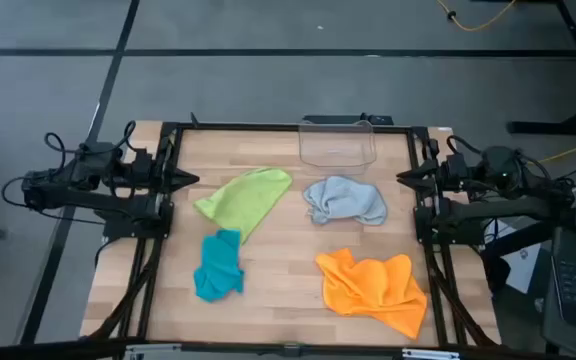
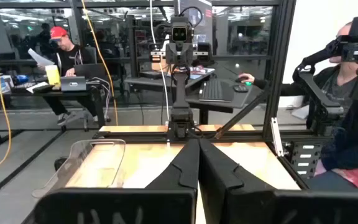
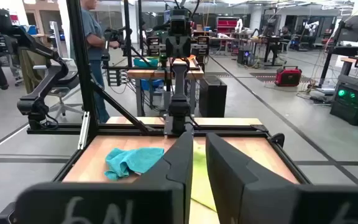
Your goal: Fold microfiber towels
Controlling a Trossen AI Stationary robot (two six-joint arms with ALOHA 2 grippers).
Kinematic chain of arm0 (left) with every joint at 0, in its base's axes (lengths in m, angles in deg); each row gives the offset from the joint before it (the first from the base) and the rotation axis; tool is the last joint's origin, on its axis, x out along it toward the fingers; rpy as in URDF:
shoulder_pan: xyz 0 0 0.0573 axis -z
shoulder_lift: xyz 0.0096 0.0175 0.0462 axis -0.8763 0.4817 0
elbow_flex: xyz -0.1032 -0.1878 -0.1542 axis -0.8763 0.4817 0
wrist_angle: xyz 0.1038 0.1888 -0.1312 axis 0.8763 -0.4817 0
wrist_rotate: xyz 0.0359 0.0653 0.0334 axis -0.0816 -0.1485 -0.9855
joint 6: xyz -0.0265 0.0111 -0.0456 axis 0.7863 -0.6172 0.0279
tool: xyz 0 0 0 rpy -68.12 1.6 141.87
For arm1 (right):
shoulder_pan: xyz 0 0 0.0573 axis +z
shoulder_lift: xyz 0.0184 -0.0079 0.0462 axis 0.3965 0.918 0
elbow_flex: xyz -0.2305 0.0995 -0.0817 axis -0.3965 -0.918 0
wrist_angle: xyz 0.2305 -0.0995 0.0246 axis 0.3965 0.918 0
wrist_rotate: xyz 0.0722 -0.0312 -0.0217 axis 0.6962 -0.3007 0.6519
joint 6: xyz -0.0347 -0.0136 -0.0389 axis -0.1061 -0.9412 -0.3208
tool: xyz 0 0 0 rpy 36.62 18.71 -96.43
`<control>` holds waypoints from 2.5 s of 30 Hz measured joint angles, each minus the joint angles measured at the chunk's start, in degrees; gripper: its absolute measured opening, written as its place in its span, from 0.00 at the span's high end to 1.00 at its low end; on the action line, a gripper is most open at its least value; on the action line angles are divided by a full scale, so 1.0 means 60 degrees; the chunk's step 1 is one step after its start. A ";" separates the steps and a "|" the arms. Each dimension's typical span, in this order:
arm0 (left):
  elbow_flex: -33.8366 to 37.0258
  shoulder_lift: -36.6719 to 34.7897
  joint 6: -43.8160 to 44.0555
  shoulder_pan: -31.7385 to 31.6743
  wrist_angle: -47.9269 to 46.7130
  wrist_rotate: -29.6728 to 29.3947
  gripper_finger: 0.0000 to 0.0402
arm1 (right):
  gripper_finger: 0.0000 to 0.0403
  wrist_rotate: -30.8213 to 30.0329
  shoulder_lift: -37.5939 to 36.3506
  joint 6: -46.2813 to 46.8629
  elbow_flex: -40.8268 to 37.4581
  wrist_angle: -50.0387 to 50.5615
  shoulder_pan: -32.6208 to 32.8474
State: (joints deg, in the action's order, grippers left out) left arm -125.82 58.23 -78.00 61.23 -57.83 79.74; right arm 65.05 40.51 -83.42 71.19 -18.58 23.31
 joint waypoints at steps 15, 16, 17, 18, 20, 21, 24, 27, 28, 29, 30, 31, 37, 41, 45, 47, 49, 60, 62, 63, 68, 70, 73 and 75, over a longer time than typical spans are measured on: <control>0.0000 -0.0003 0.0000 -0.0001 -0.0002 0.0001 1.00 | 0.88 -0.0004 -0.0001 0.0000 -0.0003 -0.0001 0.0003; -0.0001 -0.0001 0.0001 -0.0001 -0.0002 0.0000 1.00 | 0.88 -0.0004 0.0000 -0.0002 -0.0003 -0.0002 0.0003; 0.0002 -0.0002 0.0002 -0.0002 0.0000 0.0001 1.00 | 0.88 0.0000 0.0000 0.0000 -0.0001 -0.0001 0.0003; 0.0002 -0.0001 0.0003 -0.0001 -0.0003 0.0000 1.00 | 0.88 0.0000 -0.0001 0.0000 -0.0001 -0.0001 0.0002; 0.0001 -0.0002 0.0000 0.0001 -0.0003 0.0000 1.00 | 0.88 -0.0001 -0.0001 -0.0003 0.0000 -0.0003 0.0003; 0.0001 -0.0003 0.0001 0.0000 -0.0002 0.0000 1.00 | 0.88 -0.0004 0.0000 0.0000 -0.0003 -0.0003 0.0003; 0.0003 0.0000 0.0004 0.0001 -0.0003 0.0000 1.00 | 0.88 0.0000 -0.0001 -0.0002 -0.0002 -0.0002 0.0001; 0.0002 -0.0004 0.0000 0.0001 -0.0003 0.0000 1.00 | 0.88 -0.0002 -0.0004 0.0000 0.0000 -0.0001 0.0001; 0.0002 -0.0001 0.0001 -0.0002 0.0000 0.0000 1.00 | 0.88 -0.0002 -0.0002 -0.0001 -0.0001 -0.0001 0.0001; 0.0001 -0.0002 0.0002 0.0001 -0.0003 0.0000 1.00 | 0.88 -0.0003 -0.0003 0.0000 0.0000 -0.0003 0.0000; 0.0001 -0.0001 0.0001 -0.0001 -0.0001 0.0000 1.00 | 0.88 -0.0004 -0.0001 0.0000 -0.0001 0.0000 0.0002; 0.0000 0.0000 0.0000 0.0001 -0.0003 0.0000 1.00 | 0.88 -0.0002 0.0000 -0.0002 0.0000 0.0000 0.0003; 0.0001 -0.0001 0.0001 -0.0001 -0.0003 0.0000 1.00 | 0.88 -0.0001 0.0000 0.0000 0.0000 -0.0065 0.0000; 0.0001 -0.0002 0.0002 -0.0001 -0.0001 0.0000 1.00 | 0.88 -0.0004 0.0000 -0.0009 0.0000 -0.0582 0.0002; 0.0002 -0.0001 0.0003 0.0001 0.0000 0.0000 1.00 | 0.88 -0.0058 0.0000 -0.0001 0.0000 -0.1221 0.0000; 0.0001 -0.0004 0.0004 0.0001 -0.0001 0.0000 1.00 | 0.88 -0.0062 0.0000 0.0000 0.0000 -0.1446 0.0000; 0.0003 -0.0003 0.0000 0.0001 0.0000 0.0000 1.00 | 0.88 -0.0066 0.0000 0.0266 0.0000 -0.1518 0.0001; 0.0003 0.0000 -0.0786 -0.0002 0.0143 -0.0025 1.00 | 0.88 -0.0102 0.0228 -0.0508 0.0003 -0.2501 -0.0004; 0.0003 0.0000 -0.0798 0.0001 0.0255 -0.0025 1.00 | 0.88 -0.0102 0.0337 -0.0567 0.0004 -0.2584 -0.0004; 0.0003 0.0000 -0.0792 -0.0002 0.0344 -0.0025 1.00 | 0.88 -0.0102 0.0424 -0.0573 0.0004 -0.2613 -0.0004; 0.0003 0.0000 -0.0246 0.0001 0.0512 -0.0029 1.00 | 0.88 -0.0343 0.0866 -0.0501 0.0004 -0.2594 -0.0004; 0.0003 0.0000 -0.0378 0.0001 0.0584 -0.0028 1.00 | 0.88 -0.0412 0.1051 -0.0454 0.0004 -0.2571 -0.0004; 0.0003 0.0000 -0.0685 0.0001 0.0656 -0.0029 1.00 | 0.88 -0.0695 0.1274 -0.0018 0.0004 -0.2552 -0.0004; 0.0003 0.0000 -0.0653 0.0001 0.0656 -0.0029 1.00 | 0.87 -0.1053 0.1458 -0.0175 0.0004 -0.2557 -0.0004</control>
State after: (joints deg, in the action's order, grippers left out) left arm -125.80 58.23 -81.91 61.23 -53.89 79.56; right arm 58.74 49.25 -84.47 71.22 -33.92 23.28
